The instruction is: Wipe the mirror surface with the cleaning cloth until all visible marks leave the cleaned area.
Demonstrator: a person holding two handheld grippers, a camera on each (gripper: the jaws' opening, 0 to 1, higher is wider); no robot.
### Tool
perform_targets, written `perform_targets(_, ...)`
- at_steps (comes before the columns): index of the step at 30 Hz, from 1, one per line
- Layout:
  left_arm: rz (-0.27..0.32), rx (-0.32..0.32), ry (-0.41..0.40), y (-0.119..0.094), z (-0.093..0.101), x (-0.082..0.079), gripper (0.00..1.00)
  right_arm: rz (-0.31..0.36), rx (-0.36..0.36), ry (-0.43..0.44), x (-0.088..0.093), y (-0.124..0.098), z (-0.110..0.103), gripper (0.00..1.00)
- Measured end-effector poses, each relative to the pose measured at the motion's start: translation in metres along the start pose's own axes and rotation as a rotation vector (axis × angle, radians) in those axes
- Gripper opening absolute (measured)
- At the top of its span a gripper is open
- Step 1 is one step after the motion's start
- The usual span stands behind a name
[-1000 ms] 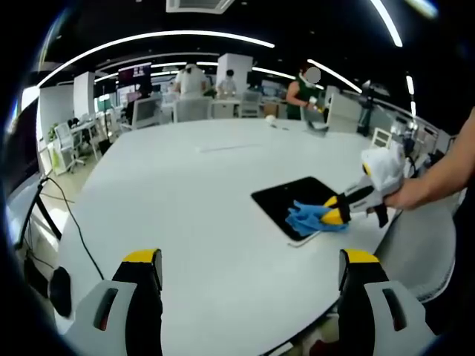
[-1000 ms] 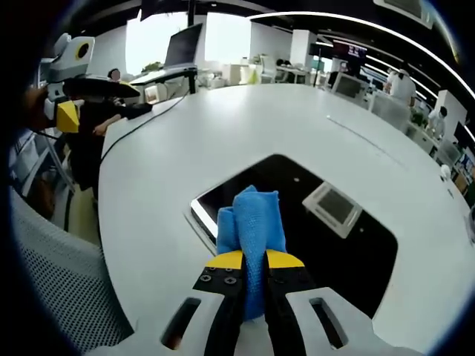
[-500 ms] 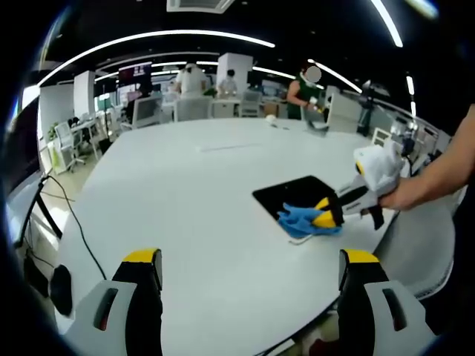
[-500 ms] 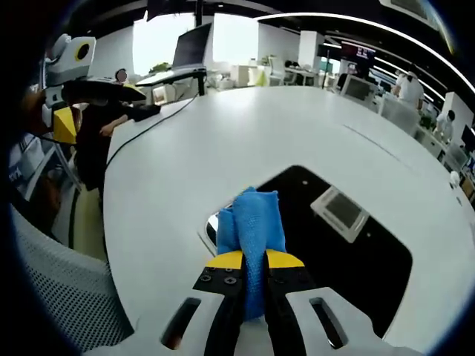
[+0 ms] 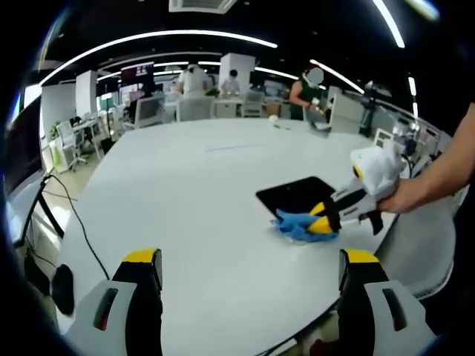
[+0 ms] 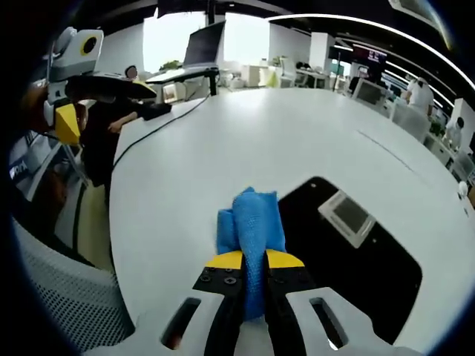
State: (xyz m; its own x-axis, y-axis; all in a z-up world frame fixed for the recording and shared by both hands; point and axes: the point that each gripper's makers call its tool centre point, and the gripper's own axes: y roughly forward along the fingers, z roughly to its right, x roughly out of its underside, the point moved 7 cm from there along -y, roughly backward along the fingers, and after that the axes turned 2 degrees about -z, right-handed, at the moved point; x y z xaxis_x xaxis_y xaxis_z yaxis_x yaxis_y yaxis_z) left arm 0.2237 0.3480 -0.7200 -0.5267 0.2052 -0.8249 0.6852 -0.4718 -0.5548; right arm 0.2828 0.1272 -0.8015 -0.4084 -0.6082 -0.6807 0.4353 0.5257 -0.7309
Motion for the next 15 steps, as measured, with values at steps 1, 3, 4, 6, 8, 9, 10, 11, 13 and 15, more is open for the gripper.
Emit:
perform_targets(1, -0.001, 0.0, 0.0, -0.0001, -0.0001, 0.0001, 1.0, -0.002, -0.004, -0.009, -0.0008, 0.0006, -0.0006, 0.04)
perform_targets(3, -0.001, 0.0, 0.001, 0.0001, -0.0003, 0.0006, 1.0, -0.002, -0.009, -0.015, -0.0023, 0.0019, -0.0015, 0.04)
perform_targets(4, -0.002, 0.0, 0.001, 0.0001, -0.0003, 0.0005, 1.0, -0.002, -0.012, -0.019, -0.0027, 0.0024, -0.0016, 0.04)
perform_targets(6, -0.002, -0.001, 0.001, 0.0001, -0.0006, 0.0003, 1.0, -0.001, -0.012, -0.02, -0.0021, 0.0021, -0.0014, 0.04)
perform_targets(8, -0.001, -0.002, 0.0, 0.0001, -0.0009, -0.0001, 1.0, 0.004, -0.014, -0.023, -0.0016, 0.0022, -0.0012, 0.04)
perform_targets(9, -0.002, -0.002, 0.0, 0.0, -0.0011, -0.0001, 1.0, 0.005, -0.015, -0.023, -0.0016, 0.0021, -0.0011, 0.04)
perform_targets(10, -0.003, -0.001, 0.0, 0.0001, -0.001, 0.0, 1.0, 0.004, -0.015, -0.024, -0.0018, 0.002, -0.0011, 0.04)
perform_targets(11, -0.003, 0.0, 0.001, 0.0001, -0.0008, 0.0, 1.0, 0.003, -0.015, -0.024, -0.0018, 0.002, -0.0012, 0.04)
perform_targets(13, -0.004, 0.001, 0.002, 0.0004, -0.0003, -0.0003, 1.0, 0.003, -0.015, -0.026, -0.002, 0.0018, -0.0012, 0.04)
perform_targets(15, -0.004, 0.002, 0.002, 0.0008, -0.0002, -0.0009, 1.0, 0.003, -0.016, -0.026, -0.002, 0.0018, -0.0011, 0.04)
